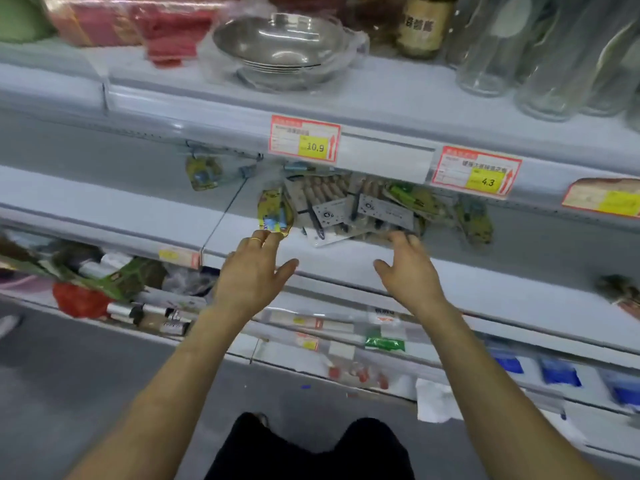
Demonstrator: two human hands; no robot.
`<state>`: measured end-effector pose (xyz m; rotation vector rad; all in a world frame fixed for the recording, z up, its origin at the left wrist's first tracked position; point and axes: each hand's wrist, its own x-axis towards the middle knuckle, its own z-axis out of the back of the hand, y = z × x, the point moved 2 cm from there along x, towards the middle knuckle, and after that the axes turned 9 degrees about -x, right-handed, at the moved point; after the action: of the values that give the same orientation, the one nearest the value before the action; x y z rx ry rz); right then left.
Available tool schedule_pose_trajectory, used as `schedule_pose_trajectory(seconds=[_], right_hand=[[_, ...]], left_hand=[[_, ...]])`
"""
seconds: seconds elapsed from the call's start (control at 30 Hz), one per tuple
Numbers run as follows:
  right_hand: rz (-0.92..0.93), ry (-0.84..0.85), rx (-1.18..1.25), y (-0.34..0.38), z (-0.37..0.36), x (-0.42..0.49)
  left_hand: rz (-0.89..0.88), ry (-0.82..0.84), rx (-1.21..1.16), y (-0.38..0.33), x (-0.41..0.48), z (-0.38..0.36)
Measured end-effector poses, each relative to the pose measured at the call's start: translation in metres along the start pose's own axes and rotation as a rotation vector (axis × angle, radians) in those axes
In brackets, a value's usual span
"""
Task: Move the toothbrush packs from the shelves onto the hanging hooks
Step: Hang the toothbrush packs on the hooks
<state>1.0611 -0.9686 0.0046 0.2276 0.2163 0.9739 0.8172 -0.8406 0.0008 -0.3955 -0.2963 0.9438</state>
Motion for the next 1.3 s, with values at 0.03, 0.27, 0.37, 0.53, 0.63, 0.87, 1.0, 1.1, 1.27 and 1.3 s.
schedule_pose_trajectory(seconds=[0.03,0.27,0.37,0.53,0.63,0.87,1.0,1.1,1.27,1.3], right_hand=[[-0.042,-0.022,0.015,-0.006,-0.002,0.011],[-0.222,-0.148,0.075,-0.053,-0.019,0.072],[-0.270,-0.112,0.131,-0.061,-0.027,0.087],[-0.297,-0.111,0.257,-0.064,-0.033,0.105],[-0.308,-0.125,0.343,-0.072,-0.038,0.124],[-0.357,-0.092,0.780,-0.083,-0.036,0.130],[-0.431,0.079,1.069,-0.089,-0.025,0.121],[-0.482,0.231,1.152,-0.098,-0.020,0.113],[-0.537,0.453,1.185,-0.093,-0.005,0.083],[-0.544,0.457,1.189,-0.095,-0.006,0.081]], left_hand=[[-0.017,0.011,0.002,0.004,0.014,-0.004],[0.086,0.069,-0.101,0.003,0.085,-0.049],[0.122,0.059,-0.044,-0.002,0.102,-0.071],[0.200,0.041,0.045,-0.009,0.119,-0.088],[0.191,0.049,-0.002,-0.019,0.127,-0.092],[0.315,-0.046,-0.639,-0.016,0.136,-0.099],[0.411,-0.095,-1.119,-0.028,0.133,-0.080],[0.464,-0.081,-1.194,-0.032,0.134,-0.069],[0.582,0.048,-1.240,-0.025,0.128,-0.069],[0.605,0.050,-1.259,-0.023,0.126,-0.070]])
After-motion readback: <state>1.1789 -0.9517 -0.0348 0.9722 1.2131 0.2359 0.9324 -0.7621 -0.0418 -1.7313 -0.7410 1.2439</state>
